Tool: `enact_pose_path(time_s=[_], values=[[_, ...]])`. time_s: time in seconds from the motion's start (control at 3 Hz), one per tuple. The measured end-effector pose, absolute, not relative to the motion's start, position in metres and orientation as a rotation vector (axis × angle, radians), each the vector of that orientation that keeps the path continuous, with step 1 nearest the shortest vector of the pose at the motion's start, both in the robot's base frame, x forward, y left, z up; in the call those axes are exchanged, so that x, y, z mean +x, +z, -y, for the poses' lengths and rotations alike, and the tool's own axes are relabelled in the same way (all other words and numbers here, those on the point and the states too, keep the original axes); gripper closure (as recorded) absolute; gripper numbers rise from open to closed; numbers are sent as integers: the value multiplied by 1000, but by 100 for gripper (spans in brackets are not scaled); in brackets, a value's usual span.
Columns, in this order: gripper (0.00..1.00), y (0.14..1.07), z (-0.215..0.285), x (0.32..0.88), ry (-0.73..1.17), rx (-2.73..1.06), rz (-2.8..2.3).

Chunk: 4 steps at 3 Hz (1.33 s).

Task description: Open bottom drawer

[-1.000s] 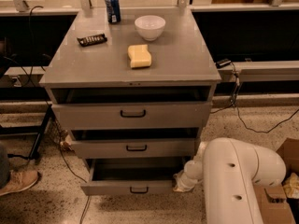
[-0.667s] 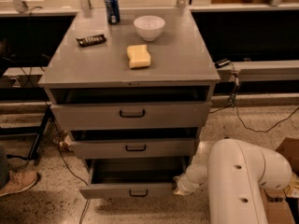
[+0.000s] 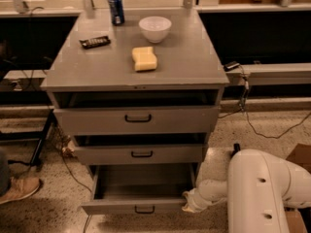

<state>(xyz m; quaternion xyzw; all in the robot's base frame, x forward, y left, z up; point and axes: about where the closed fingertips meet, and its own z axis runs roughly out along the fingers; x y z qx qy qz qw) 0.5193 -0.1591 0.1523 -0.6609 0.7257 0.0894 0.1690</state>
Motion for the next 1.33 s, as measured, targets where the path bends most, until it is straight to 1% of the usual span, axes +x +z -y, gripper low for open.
enact_pose_path(time_s=[0.33,0.67,1.33], values=[[81,157,159,520,254,-1879,-2063],[50,155,158,518,260,-1880,-2064],[3,152,156,514,270,-1892,-2065]])
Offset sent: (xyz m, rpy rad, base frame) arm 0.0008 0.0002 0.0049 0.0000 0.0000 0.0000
